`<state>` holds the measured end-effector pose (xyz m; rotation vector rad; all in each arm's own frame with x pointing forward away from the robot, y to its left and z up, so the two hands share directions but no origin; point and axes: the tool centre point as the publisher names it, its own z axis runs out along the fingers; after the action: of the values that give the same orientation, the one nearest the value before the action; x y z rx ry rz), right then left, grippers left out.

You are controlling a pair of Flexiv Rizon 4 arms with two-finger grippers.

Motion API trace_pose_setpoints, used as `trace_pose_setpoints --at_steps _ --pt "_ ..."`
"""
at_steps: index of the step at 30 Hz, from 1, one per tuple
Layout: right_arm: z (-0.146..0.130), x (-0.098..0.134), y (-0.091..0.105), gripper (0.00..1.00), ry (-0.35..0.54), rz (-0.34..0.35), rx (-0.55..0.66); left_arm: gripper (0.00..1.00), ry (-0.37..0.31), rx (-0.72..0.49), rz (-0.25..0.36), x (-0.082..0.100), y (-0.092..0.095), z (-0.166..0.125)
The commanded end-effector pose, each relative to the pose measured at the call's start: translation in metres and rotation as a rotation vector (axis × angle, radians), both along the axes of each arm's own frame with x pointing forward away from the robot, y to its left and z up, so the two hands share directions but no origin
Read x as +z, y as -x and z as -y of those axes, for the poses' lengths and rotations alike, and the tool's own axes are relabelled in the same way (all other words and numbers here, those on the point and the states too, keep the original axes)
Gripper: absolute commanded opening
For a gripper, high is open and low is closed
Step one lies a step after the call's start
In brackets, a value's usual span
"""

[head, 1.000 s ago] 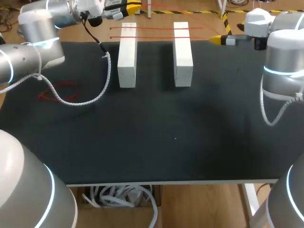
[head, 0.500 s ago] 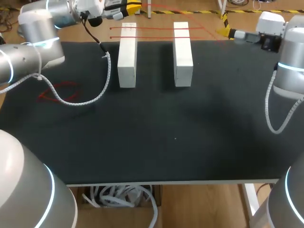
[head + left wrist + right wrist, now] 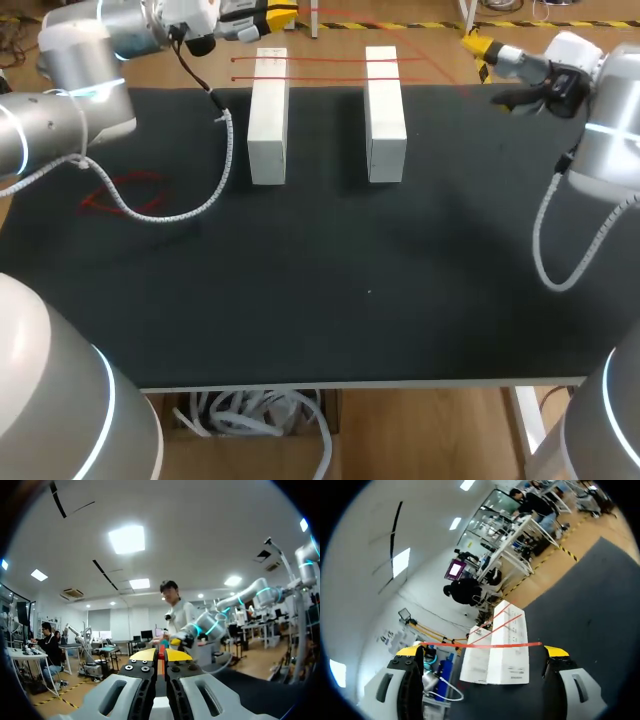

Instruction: Grab the tape and strap the tape.

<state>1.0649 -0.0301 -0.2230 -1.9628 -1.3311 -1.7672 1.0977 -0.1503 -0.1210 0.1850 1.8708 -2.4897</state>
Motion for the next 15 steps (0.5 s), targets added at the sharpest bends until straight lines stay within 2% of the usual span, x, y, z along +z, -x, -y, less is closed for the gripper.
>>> trace_pose_setpoints --at_steps 1,3,6,9,11,12,13,14,15 --pt "-0.013 -0.001 0.012 1.00 -0.168 -0.135 -0.083 0.00 0.000 0.004 0.000 0.000 0.001 0.000" --pt "-0.021 -0.002 0.017 1.00 -0.259 -0.211 -0.125 0.00 0.000 0.004 0.000 0.000 0.001 0.000" --pt "-0.028 -0.005 0.020 1.00 -0.459 -0.362 -0.235 0.00 0.000 0.004 0.000 0.000 0.001 0.000" --pt "-0.031 -0.008 0.021 1.00 -0.533 -0.376 -0.302 0.00 0.000 0.004 0.000 0.000 0.001 0.000" --pt "-0.030 -0.010 0.018 1.00 -0.584 -0.362 -0.358 0.00 0.000 0.004 0.000 0.000 0.001 0.000" --pt "-0.029 -0.012 0.015 1.00 -0.636 -0.380 -0.402 0.00 0.000 0.004 0.000 0.000 0.001 0.000" --pt "-0.029 -0.013 0.013 1.00 -0.649 -0.362 -0.417 0.00 0.000 0.004 0.000 0.000 0.001 0.000" --pt "-0.030 -0.012 0.010 1.00 -0.653 -0.301 -0.437 0.00 0.000 0.004 0.000 0.000 0.001 0.000" --pt "-0.029 -0.012 0.008 1.00 -0.674 -0.297 -0.473 0.00 0.000 0.004 0.000 0.000 0.001 0.000"
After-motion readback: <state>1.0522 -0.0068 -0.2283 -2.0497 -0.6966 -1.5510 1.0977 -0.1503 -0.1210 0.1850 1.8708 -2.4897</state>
